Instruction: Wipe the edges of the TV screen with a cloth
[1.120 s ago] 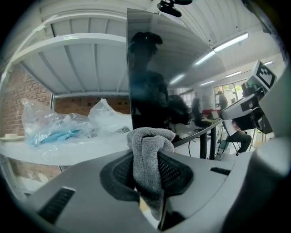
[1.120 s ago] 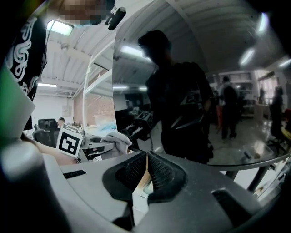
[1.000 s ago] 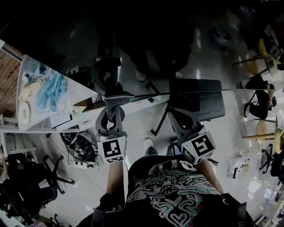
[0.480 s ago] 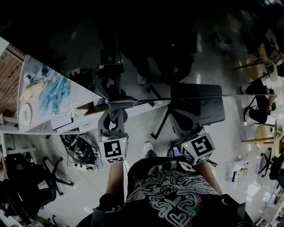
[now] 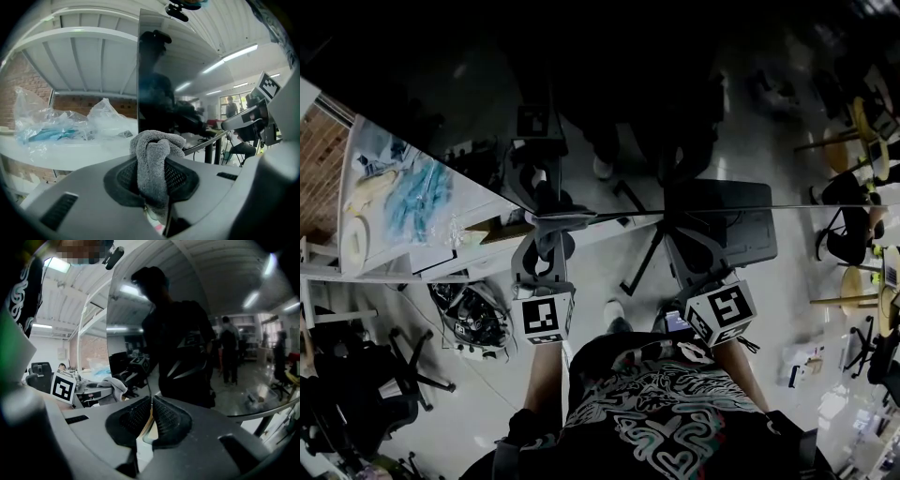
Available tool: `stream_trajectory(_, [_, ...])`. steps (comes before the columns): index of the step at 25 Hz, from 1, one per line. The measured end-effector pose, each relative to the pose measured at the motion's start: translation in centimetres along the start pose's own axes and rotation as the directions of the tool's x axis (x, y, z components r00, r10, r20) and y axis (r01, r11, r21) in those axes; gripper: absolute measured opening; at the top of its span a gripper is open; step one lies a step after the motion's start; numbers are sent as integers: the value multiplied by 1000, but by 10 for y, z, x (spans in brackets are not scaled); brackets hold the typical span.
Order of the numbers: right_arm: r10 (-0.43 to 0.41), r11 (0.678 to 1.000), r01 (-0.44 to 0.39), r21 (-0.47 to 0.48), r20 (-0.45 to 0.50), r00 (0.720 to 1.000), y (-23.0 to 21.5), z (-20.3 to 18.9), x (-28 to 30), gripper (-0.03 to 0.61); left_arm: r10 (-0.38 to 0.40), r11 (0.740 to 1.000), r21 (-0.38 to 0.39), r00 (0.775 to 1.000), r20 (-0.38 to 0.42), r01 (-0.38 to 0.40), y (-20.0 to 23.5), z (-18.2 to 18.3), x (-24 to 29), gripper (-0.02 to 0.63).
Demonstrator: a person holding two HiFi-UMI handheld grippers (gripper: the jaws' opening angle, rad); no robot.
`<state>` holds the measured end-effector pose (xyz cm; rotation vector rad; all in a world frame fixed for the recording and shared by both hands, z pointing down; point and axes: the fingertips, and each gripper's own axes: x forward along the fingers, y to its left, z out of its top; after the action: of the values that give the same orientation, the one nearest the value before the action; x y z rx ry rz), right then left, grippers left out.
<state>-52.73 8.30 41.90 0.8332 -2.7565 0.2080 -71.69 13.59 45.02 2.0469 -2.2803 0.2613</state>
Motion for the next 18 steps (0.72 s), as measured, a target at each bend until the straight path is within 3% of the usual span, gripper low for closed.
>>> stream_trajectory(18, [-3,1000,3,18,3,1000,-2,-4,-8,35,-28,1000,14,1000,-12,28,-9,-2,4,75])
